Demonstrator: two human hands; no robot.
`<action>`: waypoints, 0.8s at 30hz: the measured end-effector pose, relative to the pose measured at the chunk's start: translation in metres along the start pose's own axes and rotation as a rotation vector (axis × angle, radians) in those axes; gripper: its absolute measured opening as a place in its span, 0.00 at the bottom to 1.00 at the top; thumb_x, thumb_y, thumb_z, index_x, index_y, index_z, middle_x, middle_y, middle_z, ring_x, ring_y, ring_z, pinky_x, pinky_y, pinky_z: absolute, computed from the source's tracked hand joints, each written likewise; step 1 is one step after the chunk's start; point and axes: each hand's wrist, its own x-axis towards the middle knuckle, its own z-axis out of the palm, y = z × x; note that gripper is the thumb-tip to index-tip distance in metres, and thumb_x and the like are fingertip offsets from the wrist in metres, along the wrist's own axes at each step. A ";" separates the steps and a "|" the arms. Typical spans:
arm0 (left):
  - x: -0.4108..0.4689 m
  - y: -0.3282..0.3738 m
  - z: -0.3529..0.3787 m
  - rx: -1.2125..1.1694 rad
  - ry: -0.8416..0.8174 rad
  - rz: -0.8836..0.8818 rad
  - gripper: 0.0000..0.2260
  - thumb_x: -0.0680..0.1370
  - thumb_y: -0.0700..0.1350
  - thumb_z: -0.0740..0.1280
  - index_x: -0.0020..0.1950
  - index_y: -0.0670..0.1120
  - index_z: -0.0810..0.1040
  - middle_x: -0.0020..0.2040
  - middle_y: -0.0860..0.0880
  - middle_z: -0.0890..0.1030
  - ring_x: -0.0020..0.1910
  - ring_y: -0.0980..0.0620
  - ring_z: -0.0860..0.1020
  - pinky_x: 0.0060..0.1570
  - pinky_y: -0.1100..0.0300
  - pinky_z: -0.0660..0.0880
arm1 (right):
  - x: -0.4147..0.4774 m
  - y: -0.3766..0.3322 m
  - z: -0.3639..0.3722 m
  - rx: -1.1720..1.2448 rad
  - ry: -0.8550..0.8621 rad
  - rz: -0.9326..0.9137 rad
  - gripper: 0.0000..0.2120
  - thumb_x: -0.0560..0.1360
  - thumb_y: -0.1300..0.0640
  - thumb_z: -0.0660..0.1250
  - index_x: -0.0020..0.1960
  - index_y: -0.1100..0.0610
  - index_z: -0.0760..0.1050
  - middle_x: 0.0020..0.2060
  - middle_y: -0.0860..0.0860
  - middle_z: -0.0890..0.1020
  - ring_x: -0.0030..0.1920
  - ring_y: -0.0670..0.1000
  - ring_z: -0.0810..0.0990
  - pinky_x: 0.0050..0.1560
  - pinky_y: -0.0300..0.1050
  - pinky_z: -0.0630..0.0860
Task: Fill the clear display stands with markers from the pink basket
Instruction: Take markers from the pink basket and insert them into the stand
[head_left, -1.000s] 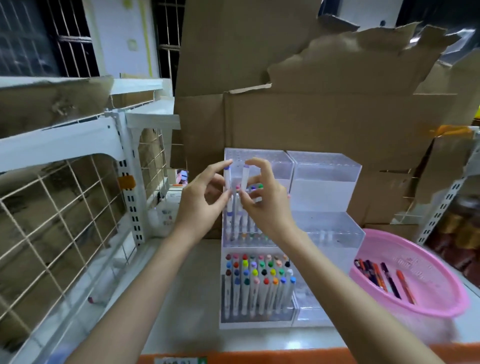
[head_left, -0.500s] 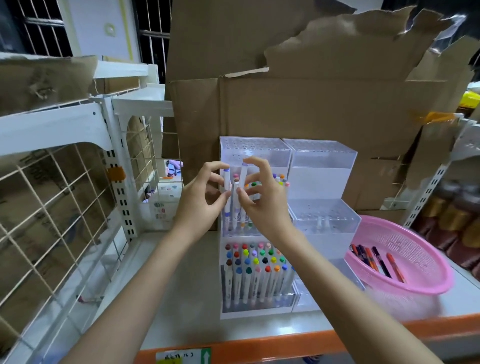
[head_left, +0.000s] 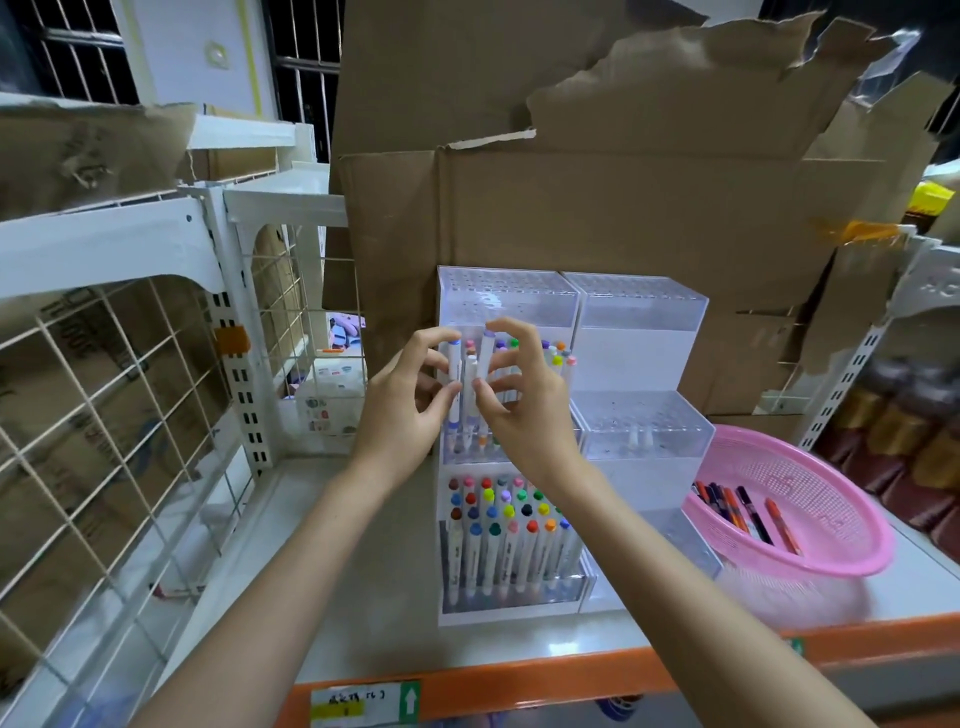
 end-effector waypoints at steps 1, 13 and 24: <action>-0.002 -0.001 0.001 0.016 -0.014 0.001 0.23 0.74 0.39 0.71 0.62 0.60 0.68 0.45 0.50 0.78 0.40 0.55 0.80 0.41 0.58 0.79 | -0.001 0.001 0.000 0.007 0.001 0.004 0.23 0.76 0.65 0.68 0.65 0.49 0.65 0.42 0.44 0.73 0.38 0.47 0.81 0.34 0.41 0.81; -0.012 -0.005 0.006 0.077 -0.043 0.002 0.25 0.74 0.39 0.71 0.63 0.60 0.66 0.45 0.51 0.78 0.41 0.57 0.79 0.41 0.61 0.80 | -0.003 0.005 0.001 0.024 -0.001 0.040 0.23 0.75 0.65 0.68 0.66 0.50 0.65 0.44 0.48 0.75 0.39 0.49 0.82 0.32 0.35 0.77; -0.016 -0.008 0.007 0.081 -0.050 -0.042 0.22 0.73 0.38 0.72 0.65 0.51 0.71 0.42 0.53 0.78 0.42 0.59 0.79 0.42 0.73 0.75 | -0.004 0.008 0.001 0.002 0.003 0.027 0.24 0.75 0.65 0.68 0.66 0.50 0.65 0.43 0.44 0.74 0.39 0.48 0.82 0.35 0.39 0.80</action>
